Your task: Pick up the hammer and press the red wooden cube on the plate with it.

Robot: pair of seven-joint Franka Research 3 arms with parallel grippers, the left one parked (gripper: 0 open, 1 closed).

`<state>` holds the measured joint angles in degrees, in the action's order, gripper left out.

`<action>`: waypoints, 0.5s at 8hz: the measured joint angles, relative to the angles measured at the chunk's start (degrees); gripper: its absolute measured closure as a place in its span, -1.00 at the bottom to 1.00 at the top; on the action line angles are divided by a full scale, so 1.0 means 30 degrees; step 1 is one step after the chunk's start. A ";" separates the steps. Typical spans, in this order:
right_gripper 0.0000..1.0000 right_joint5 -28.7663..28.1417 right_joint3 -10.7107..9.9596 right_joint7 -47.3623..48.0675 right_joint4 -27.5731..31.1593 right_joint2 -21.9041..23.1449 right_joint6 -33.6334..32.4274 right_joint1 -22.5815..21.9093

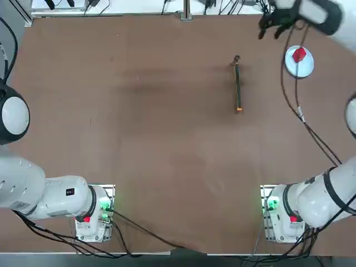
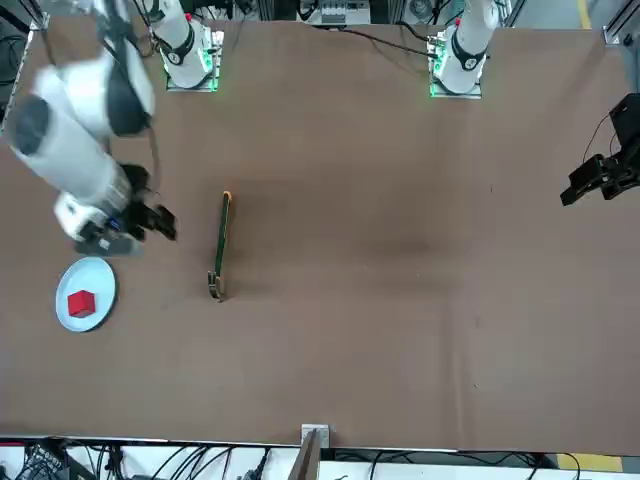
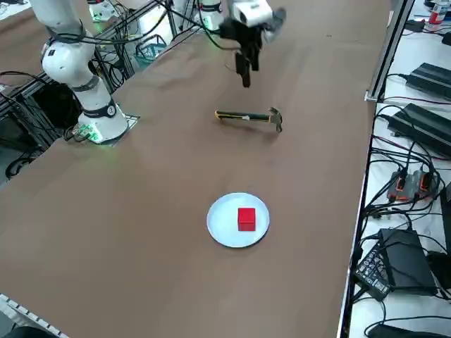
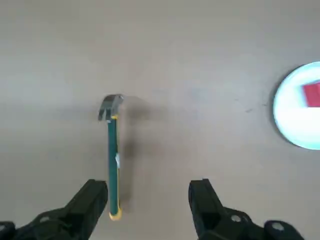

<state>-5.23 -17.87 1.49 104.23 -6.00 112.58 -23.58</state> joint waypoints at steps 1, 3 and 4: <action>-1.00 0.0055 -0.0371 -0.0662 -0.0247 0.0681 -0.0854 0.0058; -1.00 0.0631 -0.0834 -0.0859 -0.0652 0.1668 -0.1884 0.0064; -1.00 0.1094 -0.0944 -0.0862 -0.0772 0.2137 -0.2318 0.0131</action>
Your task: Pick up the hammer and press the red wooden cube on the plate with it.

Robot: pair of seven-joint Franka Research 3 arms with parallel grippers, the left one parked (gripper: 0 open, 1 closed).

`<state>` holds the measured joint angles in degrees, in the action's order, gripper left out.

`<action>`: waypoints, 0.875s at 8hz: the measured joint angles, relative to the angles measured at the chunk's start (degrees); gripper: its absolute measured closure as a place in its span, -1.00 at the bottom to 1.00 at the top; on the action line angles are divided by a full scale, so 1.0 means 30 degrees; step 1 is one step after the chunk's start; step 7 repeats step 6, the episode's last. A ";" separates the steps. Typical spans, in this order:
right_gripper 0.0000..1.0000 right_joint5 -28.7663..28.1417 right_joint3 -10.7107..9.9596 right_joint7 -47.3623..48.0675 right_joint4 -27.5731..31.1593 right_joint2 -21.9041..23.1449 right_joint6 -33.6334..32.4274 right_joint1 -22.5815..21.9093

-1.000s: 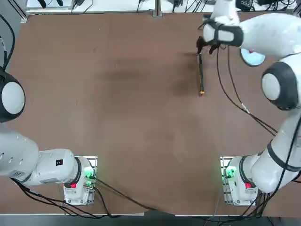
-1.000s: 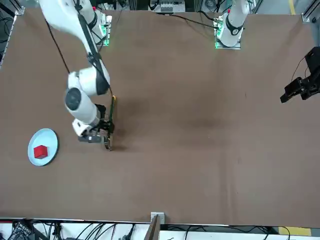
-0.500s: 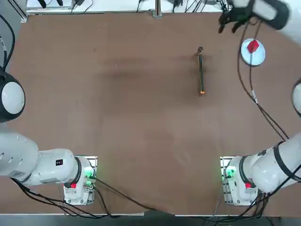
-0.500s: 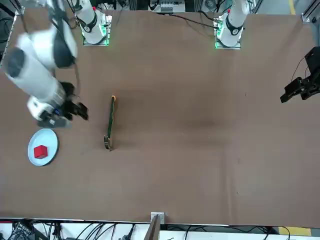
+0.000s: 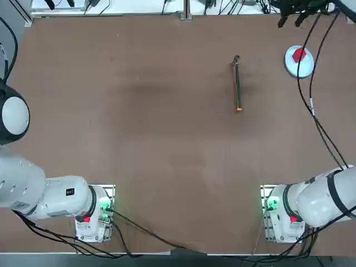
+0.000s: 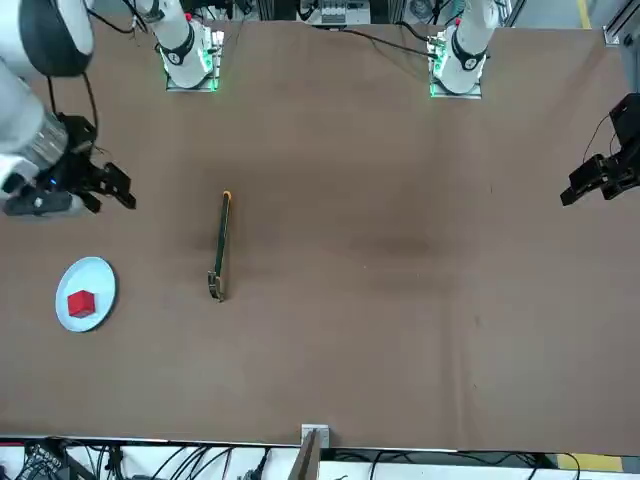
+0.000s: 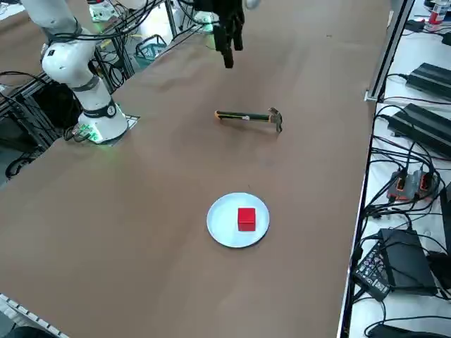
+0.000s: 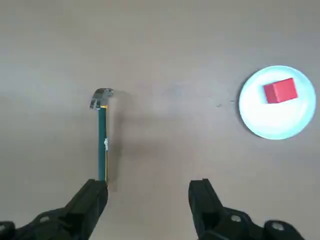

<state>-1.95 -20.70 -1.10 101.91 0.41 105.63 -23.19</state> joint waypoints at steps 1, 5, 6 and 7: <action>-1.00 0.0294 0.0131 0.0000 -0.0107 0.0504 -0.0394 0.0340; -1.00 0.0476 0.4575 -0.0003 -0.0143 0.1495 -0.2212 0.4730; -1.00 0.0495 0.4814 -0.0003 -0.0143 0.1514 -0.2463 0.4933; -1.00 0.0495 0.4814 -0.0003 -0.0143 0.1514 -0.2463 0.4933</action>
